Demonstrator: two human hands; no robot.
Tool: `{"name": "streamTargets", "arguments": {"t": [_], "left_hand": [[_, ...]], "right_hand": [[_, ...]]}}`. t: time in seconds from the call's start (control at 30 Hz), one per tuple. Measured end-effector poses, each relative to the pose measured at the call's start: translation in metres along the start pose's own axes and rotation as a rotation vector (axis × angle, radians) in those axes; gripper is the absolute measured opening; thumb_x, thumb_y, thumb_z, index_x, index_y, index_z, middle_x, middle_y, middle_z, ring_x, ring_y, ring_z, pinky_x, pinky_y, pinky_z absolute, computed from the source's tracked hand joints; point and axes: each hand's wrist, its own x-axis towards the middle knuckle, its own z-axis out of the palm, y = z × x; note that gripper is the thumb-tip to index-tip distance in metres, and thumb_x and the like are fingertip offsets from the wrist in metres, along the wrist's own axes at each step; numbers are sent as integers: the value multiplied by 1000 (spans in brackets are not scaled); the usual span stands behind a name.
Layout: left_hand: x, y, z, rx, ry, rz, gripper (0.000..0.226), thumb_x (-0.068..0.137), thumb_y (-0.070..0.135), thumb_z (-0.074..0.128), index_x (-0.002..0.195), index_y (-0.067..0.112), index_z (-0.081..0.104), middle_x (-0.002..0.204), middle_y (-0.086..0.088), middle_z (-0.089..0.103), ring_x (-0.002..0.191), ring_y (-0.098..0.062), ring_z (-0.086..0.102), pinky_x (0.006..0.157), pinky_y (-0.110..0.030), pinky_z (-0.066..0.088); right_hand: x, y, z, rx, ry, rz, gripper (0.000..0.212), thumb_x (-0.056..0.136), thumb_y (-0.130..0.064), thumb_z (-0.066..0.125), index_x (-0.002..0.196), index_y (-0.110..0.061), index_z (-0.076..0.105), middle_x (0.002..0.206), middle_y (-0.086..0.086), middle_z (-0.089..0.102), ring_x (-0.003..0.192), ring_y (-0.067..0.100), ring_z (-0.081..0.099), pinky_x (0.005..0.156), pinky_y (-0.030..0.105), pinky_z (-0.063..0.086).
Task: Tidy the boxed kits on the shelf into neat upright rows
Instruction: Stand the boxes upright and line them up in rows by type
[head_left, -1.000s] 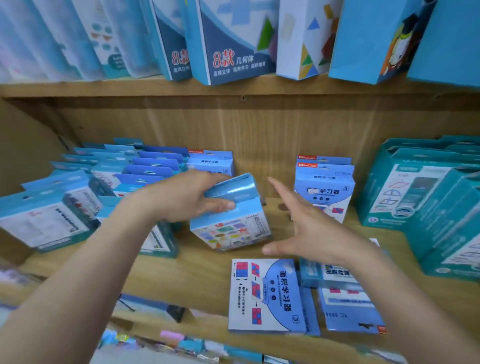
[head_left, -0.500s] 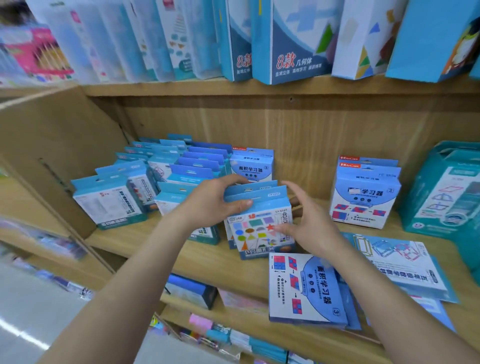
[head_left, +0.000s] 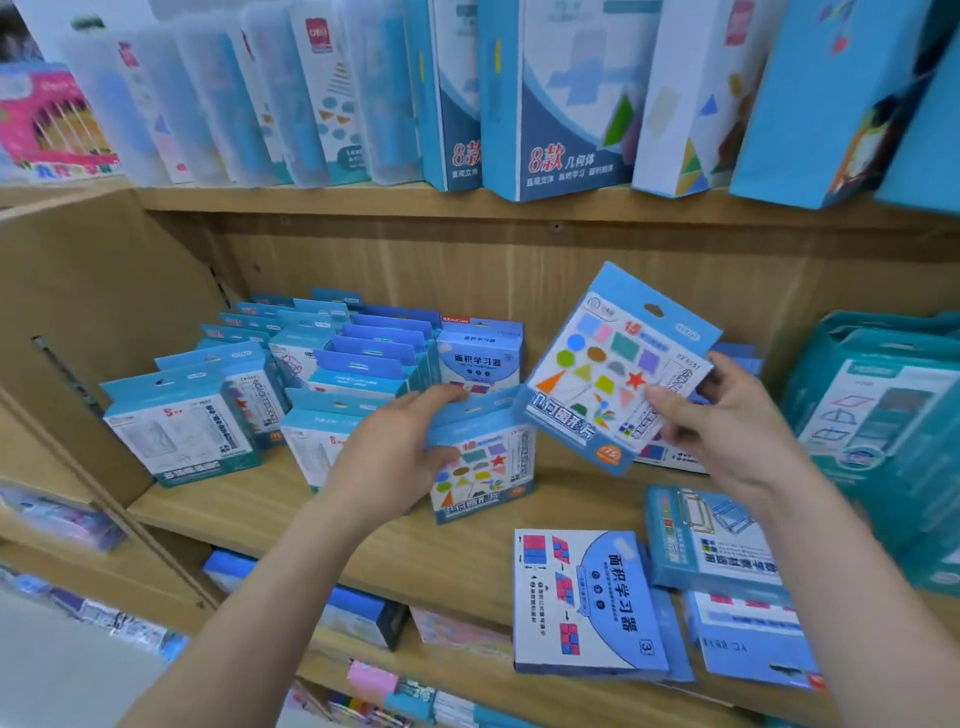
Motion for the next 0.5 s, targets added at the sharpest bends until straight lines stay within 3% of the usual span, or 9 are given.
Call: {"name": "streamTargets", "arguments": {"t": [0.1,0.23,0.37,0.5], "left_hand": [[0,-3,-2,14,-26,7,58,81,16,71,131,33,45,119,3,60,102,-19,56,78,-32,47],[3,-4,-6,-7,-58,-5,58,83,12,68,134,30,46,121,-1,59,107,-22,54,83,-33,46],[4,-6,-7,-46,-87,-15,56,86,10,65,135,28,46,123,-1,54,111,-21,51,86,-30,44],[3,-11,-6,-50,-142,9,55,88,8,63,137,26,44,122,0,50,114,-20,48,85,-25,40]], "right_hand": [[1,4,-3,58,12,43,27,84,1,65,102,-19,60,93,-9,72,79,13,70,60,27,47],[6,-1,-7,125,28,65,22,85,3,62,100,-13,58,92,-1,68,57,5,64,57,25,47],[12,-3,-8,179,51,77,21,84,1,64,93,-17,58,93,1,68,76,17,63,47,17,44],[19,4,1,14,17,20,25,85,-7,67,103,-21,58,102,-3,67,82,15,67,56,25,48]]}}
